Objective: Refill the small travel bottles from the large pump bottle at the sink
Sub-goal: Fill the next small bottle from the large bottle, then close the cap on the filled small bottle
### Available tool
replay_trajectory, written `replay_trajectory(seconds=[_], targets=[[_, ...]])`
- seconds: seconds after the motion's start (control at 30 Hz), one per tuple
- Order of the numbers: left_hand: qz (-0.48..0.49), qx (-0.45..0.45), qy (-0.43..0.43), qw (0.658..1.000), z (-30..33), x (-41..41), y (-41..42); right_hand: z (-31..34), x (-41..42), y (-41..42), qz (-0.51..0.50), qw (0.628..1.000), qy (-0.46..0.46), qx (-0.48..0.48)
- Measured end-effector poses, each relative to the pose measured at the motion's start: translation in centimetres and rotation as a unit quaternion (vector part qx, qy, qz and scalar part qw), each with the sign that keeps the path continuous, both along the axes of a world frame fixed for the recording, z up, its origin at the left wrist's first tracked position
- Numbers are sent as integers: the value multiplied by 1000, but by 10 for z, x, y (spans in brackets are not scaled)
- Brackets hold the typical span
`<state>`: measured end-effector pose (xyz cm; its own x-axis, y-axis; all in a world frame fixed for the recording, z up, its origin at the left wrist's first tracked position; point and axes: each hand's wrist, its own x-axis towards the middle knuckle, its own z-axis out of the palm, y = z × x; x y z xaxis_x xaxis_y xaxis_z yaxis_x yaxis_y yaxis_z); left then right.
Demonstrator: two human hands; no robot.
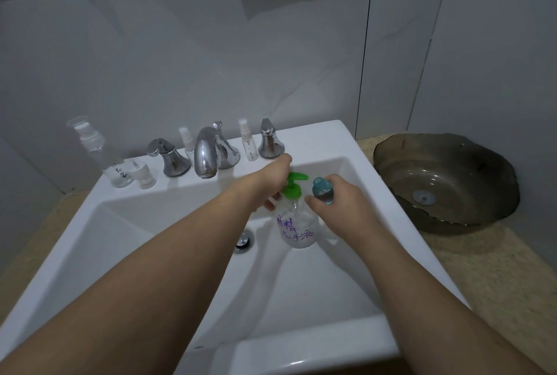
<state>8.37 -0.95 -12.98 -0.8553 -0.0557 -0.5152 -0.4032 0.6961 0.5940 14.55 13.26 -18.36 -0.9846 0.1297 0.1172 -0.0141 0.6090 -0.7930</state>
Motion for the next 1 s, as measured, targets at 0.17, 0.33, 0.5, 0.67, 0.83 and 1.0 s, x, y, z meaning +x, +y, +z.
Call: replay_trajectory(seconds=[0.17, 0.33, 0.5, 0.67, 0.83, 1.0], targets=[[31, 48, 15, 998, 3, 26, -11, 10, 17, -1, -49, 995, 25, -78], [16, 72, -8, 997, -1, 48, -37, 19, 41, -10, -71, 993, 31, -86], [-20, 63, -45, 997, 2, 76, -66, 23, 63, -33, -31, 995, 19, -90], [-70, 45, -79, 993, -3, 102, -105, 22, 72, -76, 20, 997, -18, -75], [-44, 29, -52, 997, -4, 110, -161, 19, 64, -124, 52, 994, -51, -76], [-5, 35, -3, 999, -11, 101, -210, 21, 44, -171, 81, 988, -44, -121]])
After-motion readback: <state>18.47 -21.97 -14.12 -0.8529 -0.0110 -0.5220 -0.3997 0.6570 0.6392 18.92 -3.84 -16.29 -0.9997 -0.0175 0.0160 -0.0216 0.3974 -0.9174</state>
